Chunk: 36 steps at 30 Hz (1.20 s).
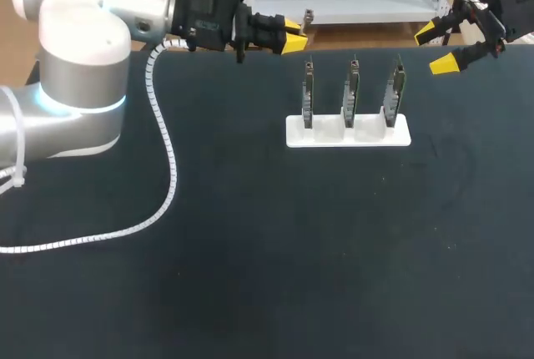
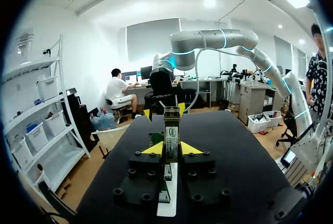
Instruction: Pick up the optical module with the left hand, and insert it into the network port with the right hand.
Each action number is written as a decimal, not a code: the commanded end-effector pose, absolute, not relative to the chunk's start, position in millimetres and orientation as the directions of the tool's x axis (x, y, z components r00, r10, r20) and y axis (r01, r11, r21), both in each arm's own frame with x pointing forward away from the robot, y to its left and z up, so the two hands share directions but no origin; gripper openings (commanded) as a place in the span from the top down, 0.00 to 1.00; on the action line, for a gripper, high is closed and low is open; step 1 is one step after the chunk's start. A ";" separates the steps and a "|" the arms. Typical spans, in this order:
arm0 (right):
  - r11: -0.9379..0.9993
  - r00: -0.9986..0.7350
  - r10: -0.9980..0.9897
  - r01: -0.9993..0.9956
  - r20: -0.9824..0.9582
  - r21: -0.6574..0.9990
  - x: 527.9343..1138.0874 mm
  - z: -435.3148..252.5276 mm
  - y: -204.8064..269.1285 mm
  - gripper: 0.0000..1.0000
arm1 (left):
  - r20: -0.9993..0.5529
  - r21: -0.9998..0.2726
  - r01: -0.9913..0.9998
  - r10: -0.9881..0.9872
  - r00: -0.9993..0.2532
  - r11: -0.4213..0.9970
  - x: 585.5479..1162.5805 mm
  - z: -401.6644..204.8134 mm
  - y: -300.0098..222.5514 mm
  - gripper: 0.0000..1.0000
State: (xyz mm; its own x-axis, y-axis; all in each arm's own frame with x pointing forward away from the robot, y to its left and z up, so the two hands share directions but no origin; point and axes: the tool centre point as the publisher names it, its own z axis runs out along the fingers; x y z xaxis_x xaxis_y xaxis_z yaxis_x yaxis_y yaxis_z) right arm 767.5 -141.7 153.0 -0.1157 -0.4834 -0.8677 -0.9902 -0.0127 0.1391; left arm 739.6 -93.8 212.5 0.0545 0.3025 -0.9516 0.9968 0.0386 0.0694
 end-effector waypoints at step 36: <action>-0.015 -0.115 -0.483 -0.990 -0.868 0.140 768.7 152.6 -141.7 0.00 | -0.997 -0.038 0.994 0.073 -0.031 -0.099 759.8 202.2 -232.8 1.00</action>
State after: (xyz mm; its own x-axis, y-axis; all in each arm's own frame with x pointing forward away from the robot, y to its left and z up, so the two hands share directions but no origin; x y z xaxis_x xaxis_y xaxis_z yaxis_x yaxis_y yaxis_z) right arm 767.5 -141.7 153.0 -0.1157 -0.4834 -0.8677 -0.9902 -0.0127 0.1391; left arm 755.6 -226.5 202.6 -0.0302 0.0723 -0.9969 0.9950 -0.0931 -0.0369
